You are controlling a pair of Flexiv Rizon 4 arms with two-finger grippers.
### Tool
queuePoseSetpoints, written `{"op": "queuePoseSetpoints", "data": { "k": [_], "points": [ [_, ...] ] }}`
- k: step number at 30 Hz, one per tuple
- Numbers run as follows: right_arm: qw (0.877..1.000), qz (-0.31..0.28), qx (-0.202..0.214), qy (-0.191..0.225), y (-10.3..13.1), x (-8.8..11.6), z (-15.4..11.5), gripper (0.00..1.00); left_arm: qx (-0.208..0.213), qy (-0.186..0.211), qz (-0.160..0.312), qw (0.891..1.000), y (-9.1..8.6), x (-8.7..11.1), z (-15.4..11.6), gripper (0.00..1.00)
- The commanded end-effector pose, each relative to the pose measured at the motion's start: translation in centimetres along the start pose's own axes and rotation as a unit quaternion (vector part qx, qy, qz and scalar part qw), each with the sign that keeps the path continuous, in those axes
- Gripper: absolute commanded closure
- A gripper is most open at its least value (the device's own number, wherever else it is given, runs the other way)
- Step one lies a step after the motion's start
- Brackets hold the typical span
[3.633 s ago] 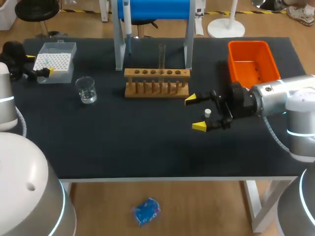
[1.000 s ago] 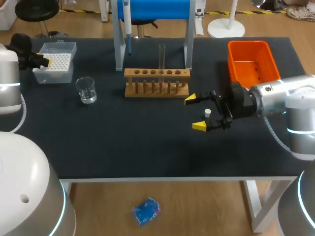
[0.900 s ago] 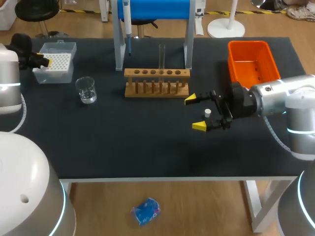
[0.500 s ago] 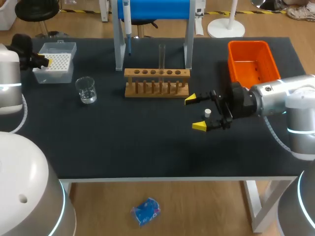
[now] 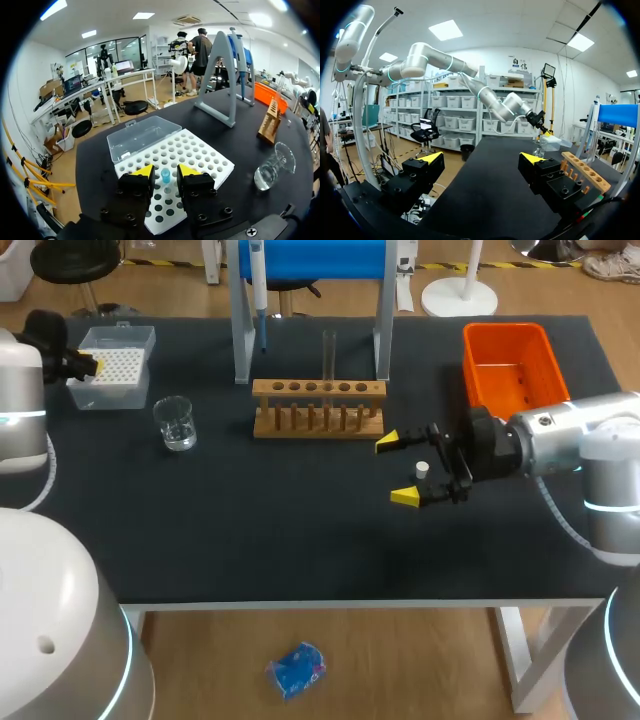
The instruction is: Invert the test tube, pick up the pipette, mount the tip to pipette, aspirate from beaker and dispense into the tube, eject the tip, return the pipette, and cap with the stopper.
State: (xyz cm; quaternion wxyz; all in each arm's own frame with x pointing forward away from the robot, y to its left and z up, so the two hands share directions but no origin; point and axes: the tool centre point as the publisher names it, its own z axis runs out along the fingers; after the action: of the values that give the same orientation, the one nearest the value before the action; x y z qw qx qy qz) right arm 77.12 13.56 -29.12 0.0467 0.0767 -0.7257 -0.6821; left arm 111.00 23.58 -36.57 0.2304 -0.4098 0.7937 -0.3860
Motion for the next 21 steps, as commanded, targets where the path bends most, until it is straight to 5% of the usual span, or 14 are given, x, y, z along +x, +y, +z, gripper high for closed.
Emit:
{"op": "queuePoseSetpoints", "data": {
  "k": [1, 21],
  "points": [
    [1.0, 0.0, 0.001, -0.001, -0.01, 0.07, 0.03, 0.0, -0.003, 0.001, 0.0, 1.0, 0.08, -0.1, 0.27, 0.73],
    [1.0, 0.0, 0.001, -0.001, -0.01, 0.07, 0.03, 0.0, 0.001, 0.0, 0.003, 1.0, -0.13, -0.21, 0.36, 0.86]
  ]
}}
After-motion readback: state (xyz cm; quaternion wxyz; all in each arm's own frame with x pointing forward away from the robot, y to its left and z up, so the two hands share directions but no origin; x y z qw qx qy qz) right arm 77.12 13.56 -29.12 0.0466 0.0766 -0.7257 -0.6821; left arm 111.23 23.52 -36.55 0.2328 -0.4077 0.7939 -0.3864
